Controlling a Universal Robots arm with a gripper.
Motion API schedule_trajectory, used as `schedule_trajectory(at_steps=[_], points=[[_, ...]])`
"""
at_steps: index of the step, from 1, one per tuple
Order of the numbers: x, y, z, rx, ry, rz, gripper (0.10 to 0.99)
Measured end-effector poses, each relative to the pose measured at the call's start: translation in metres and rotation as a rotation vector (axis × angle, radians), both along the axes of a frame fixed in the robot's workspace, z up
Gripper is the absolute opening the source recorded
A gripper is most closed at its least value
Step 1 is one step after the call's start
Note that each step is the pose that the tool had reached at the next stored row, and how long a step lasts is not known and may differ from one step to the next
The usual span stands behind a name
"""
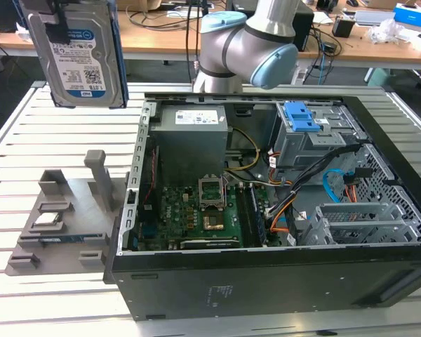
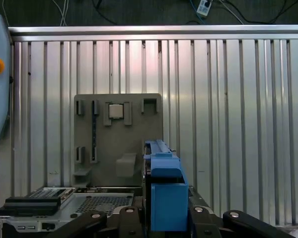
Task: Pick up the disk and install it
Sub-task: 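Pick up the disk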
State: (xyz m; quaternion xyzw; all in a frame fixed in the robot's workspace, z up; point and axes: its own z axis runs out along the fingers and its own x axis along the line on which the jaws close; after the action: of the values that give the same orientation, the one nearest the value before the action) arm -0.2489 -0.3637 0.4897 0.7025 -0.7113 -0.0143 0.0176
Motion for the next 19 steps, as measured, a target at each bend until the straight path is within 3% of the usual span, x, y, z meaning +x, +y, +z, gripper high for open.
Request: schedule_trajectory(at_steps=[14,19], points=[[0.0409,0.0001,0.0000,0.000,-0.0001,0.000,0.361],[0.0625,0.0001,0.0000,0.000,0.0000,0.000,0.361]])
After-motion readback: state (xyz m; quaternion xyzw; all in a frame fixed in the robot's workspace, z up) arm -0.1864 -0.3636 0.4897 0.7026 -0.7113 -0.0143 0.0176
